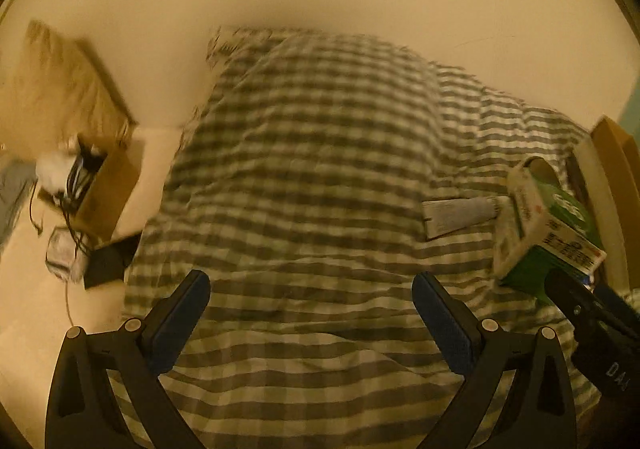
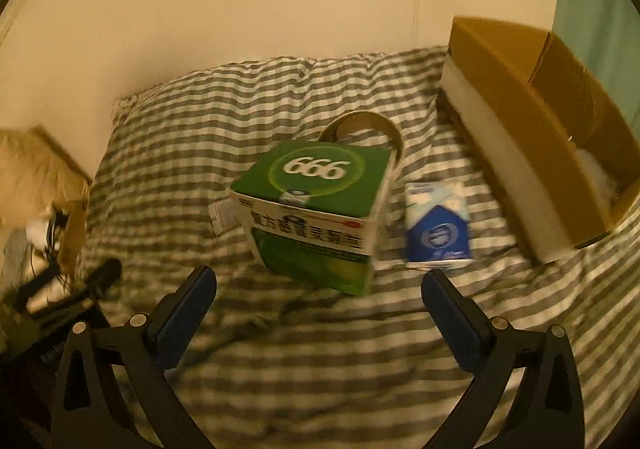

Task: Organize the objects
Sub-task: 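Grasp the green medicine box with the right tool, then grasp the white tube with the left tool while the right tool holds the medicine box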

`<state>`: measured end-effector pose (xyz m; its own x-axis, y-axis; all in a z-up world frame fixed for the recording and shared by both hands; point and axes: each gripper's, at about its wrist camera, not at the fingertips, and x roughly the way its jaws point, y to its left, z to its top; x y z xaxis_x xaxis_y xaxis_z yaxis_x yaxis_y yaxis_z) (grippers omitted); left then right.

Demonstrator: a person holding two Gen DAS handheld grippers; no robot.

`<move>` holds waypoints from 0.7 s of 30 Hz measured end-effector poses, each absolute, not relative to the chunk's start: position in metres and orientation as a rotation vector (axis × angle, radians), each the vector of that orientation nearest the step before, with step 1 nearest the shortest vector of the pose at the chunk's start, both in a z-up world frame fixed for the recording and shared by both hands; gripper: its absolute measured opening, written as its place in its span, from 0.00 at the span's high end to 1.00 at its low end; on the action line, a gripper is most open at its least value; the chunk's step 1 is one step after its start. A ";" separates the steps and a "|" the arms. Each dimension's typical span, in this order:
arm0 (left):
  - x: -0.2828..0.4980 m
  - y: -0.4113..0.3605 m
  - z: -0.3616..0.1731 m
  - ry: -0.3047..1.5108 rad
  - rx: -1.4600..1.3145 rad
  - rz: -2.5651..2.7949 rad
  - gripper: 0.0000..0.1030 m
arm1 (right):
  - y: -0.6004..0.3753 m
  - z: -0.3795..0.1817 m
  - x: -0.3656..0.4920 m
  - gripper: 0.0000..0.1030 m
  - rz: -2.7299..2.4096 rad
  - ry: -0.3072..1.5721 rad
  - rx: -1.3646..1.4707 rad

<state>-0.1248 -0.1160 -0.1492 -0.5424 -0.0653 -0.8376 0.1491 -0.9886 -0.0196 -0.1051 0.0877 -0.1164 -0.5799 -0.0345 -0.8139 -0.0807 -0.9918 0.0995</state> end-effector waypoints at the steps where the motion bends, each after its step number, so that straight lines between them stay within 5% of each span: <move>1: -0.127 -0.118 -0.150 0.144 1.432 -2.647 0.00 | 0.084 -0.120 -0.109 0.00 2.746 0.197 -1.426; 21: -0.150 -0.099 -0.166 -0.009 1.421 -2.691 0.00 | 0.079 -0.151 -0.154 0.04 2.516 0.304 -1.257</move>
<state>-0.1503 -0.0991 -0.1655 -0.5601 -0.0896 -0.8236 0.0838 -0.9952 0.0512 -0.1540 0.0788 -0.1514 -0.5664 0.1799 -0.8042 -0.3665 -0.9291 0.0502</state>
